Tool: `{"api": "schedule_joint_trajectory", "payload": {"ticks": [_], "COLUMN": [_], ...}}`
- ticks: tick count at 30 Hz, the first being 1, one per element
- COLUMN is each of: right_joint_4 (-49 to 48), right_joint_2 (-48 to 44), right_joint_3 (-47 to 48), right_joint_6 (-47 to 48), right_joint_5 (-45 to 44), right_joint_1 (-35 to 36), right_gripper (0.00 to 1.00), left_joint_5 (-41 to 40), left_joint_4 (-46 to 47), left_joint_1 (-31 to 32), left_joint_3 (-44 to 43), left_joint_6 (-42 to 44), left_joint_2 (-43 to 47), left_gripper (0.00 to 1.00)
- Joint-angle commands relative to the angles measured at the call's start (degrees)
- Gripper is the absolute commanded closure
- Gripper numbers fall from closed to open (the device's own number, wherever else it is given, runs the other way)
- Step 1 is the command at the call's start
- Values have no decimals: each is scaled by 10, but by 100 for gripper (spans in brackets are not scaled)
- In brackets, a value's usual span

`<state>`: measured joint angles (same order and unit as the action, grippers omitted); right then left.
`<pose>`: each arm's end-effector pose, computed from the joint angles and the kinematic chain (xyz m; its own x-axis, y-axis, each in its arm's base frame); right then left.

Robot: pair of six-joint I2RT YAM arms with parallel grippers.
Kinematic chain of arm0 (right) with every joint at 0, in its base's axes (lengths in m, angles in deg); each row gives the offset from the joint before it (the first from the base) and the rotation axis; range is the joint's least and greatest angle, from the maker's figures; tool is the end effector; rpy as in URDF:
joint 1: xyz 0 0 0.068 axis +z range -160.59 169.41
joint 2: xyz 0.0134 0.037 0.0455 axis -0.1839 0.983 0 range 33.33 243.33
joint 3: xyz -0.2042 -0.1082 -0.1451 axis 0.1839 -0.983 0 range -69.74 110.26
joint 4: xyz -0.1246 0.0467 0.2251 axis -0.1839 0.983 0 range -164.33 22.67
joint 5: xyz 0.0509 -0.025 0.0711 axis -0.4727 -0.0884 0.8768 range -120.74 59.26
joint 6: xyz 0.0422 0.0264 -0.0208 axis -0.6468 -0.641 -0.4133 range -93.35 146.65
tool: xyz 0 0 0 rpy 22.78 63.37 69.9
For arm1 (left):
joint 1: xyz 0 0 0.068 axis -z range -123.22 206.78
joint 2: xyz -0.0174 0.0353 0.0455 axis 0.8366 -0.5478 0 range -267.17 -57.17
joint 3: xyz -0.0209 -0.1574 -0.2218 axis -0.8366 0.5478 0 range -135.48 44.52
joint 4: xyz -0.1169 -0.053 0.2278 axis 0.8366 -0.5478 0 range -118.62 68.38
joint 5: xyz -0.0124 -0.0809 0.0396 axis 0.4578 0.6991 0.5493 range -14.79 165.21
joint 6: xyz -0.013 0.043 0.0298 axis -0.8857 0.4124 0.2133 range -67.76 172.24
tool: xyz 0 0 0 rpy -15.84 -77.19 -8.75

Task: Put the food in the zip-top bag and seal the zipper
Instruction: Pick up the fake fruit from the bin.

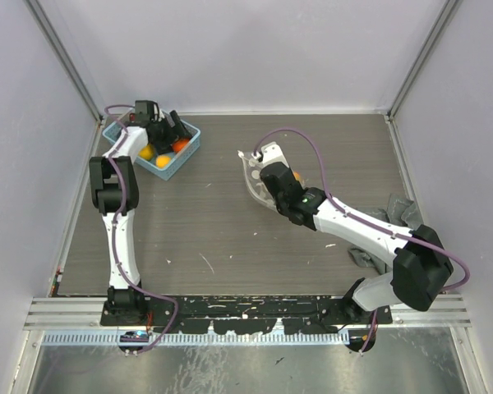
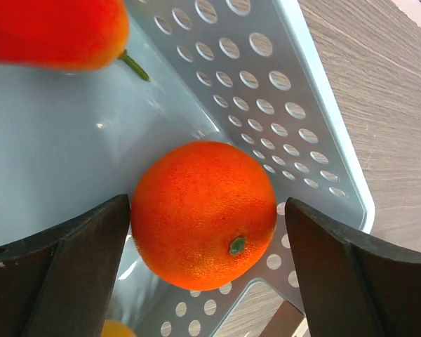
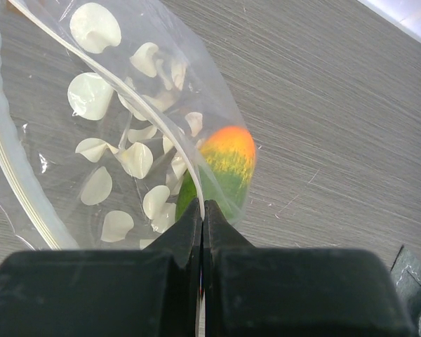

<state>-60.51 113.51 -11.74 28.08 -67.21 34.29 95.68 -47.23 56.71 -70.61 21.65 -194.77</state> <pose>0.2328 0.2020 0.2764 -0.4106 -0.4374 -0.8000 -0.2370 0.8985 -0.3696 0.5361 -0.0118 0.1734 -0.7587 -0.4778 -0.4428 -0.1786 0.8063 -0.5639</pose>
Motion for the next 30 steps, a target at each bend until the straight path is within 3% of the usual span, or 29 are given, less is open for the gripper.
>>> {"api": "schedule_joint_trajectory", "payload": {"ticks": [1, 13, 18, 30], "right_joint_4": [-16, -22, -17, -6], "right_joint_2": [-2, -23, -27, -41], "right_joint_3": [29, 11, 12, 20], "right_joint_6": [-1, -7, -7, -6], "right_joint_5": [4, 10, 13, 24], "right_joint_1": [-1, -1, -1, 0], "right_gripper": [100, 100, 100, 100], "left_joint_5": [25, 24, 17, 6], "left_joint_4": [0, 40, 57, 62], "left_joint_1": [-3, -2, -4, -12], "left_joint_3": [1, 61, 87, 145], "left_joint_6": [10, 12, 3, -30], "left_joint_2": [-8, 67, 110, 209], "left_gripper": [10, 50, 59, 63]}}
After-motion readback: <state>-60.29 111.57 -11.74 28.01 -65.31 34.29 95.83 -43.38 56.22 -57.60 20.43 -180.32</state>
